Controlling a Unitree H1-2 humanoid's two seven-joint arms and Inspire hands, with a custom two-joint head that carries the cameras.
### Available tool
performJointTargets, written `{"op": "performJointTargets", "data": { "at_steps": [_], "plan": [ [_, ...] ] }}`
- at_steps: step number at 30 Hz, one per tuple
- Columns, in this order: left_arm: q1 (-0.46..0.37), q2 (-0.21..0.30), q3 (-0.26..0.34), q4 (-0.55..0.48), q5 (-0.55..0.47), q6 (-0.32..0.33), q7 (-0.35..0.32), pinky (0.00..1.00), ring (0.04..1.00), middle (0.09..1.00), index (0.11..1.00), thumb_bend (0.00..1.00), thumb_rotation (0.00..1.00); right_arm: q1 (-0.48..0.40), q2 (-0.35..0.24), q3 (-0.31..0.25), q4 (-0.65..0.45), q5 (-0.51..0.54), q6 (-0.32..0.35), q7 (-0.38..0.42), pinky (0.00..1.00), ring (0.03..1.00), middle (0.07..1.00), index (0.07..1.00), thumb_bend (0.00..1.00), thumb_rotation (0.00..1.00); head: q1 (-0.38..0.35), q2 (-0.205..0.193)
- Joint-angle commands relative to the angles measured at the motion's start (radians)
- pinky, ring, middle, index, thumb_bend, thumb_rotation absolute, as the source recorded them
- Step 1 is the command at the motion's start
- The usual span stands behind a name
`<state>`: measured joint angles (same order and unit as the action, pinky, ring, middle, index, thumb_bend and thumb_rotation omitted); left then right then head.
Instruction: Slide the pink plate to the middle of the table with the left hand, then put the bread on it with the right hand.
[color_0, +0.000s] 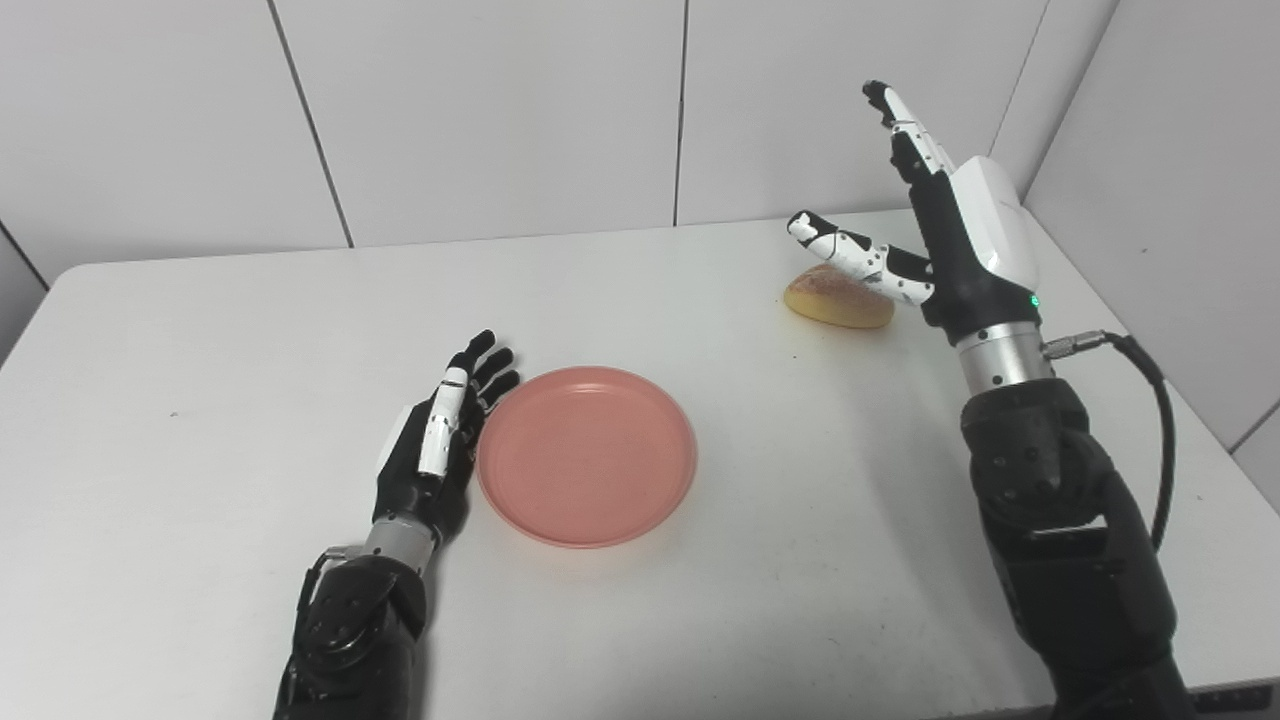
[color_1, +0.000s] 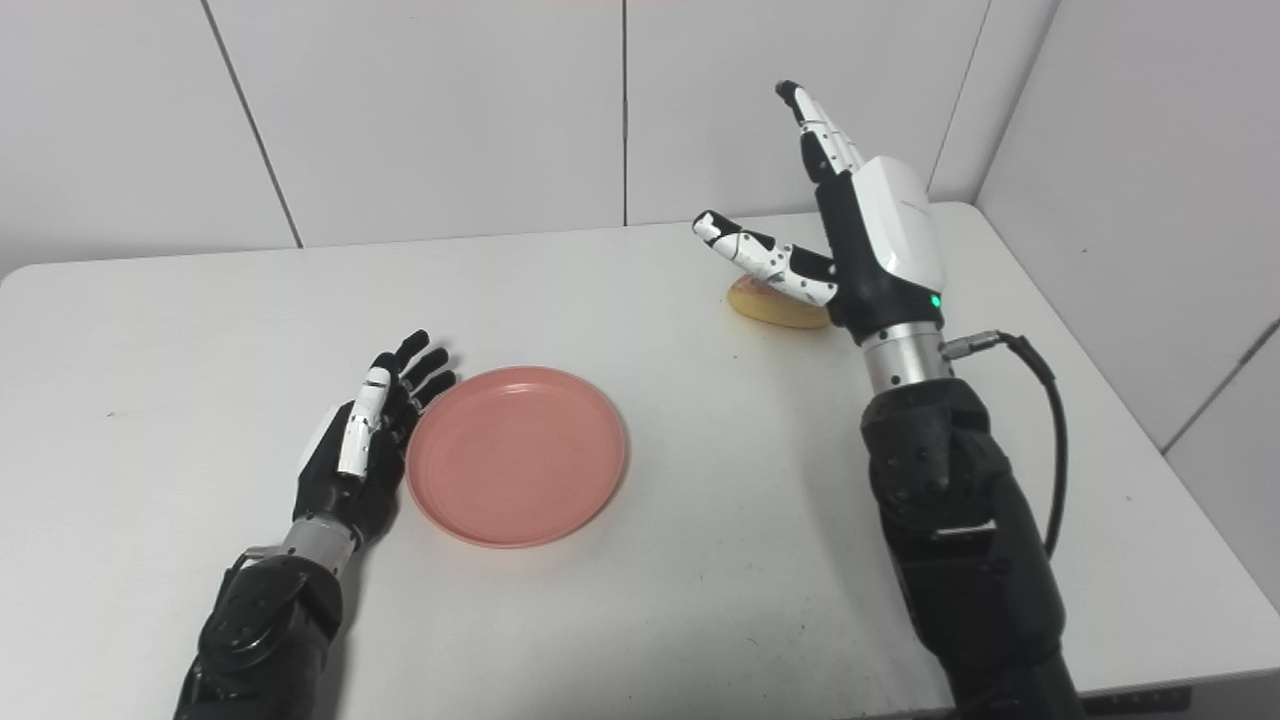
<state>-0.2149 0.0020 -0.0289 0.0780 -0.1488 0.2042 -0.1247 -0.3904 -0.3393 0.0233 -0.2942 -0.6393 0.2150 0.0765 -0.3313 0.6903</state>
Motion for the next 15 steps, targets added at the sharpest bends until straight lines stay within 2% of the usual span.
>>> {"op": "performJointTargets", "data": {
  "at_steps": [1, 4, 6, 9, 12, 15],
  "plan": [
    [0.008, 0.002, 0.005, -0.015, 0.015, -0.025, 0.012, 0.93, 0.921, 0.929, 0.93, 0.38, 1.0, -0.07, -0.032, -0.004, 0.0, -0.024, 0.027, 0.019, 0.79, 0.883, 0.922, 0.931, 0.64, 0.7, -0.001, 0.001],
    [0.017, 0.003, 0.003, -0.026, 0.021, -0.031, 0.012, 0.93, 0.922, 0.93, 0.932, 0.38, 1.0, -0.108, -0.064, 0.006, 0.028, -0.058, 0.055, 0.06, 0.78, 0.873, 0.913, 0.928, 0.67, 0.68, -0.01, 0.0],
    [0.024, 0.003, 0.001, -0.033, 0.027, -0.034, 0.012, 0.92, 0.918, 0.928, 0.929, 0.39, 1.0, -0.137, -0.087, 0.012, 0.055, -0.073, 0.074, 0.092, 0.76, 0.863, 0.906, 0.916, 0.69, 0.62, -0.013, 0.001],
    [0.034, 0.003, 0.0, -0.04, 0.032, -0.044, 0.01, 0.91, 0.915, 0.927, 0.928, 0.38, 1.0, -0.178, -0.119, 0.031, 0.096, -0.101, 0.108, 0.144, 0.71, 0.839, 0.895, 0.91, 0.73, 0.6, -0.028, 0.001],
    [0.04, 0.005, -0.003, -0.05, 0.034, -0.043, 0.01, 0.9, 0.906, 0.921, 0.919, 0.38, 1.0, -0.217, -0.145, 0.056, 0.133, -0.127, 0.152, 0.209, 0.71, 0.842, 0.901, 0.915, 0.77, 0.58, -0.041, -0.002],
    [0.044, 0.009, -0.006, -0.049, 0.041, -0.056, 0.01, 0.9, 0.906, 0.922, 0.92, 0.38, 1.0, -0.243, -0.164, 0.074, 0.186, -0.129, 0.146, 0.226, 0.7, 0.832, 0.891, 0.896, 0.81, 0.53, -0.045, -0.003]
  ]
}}
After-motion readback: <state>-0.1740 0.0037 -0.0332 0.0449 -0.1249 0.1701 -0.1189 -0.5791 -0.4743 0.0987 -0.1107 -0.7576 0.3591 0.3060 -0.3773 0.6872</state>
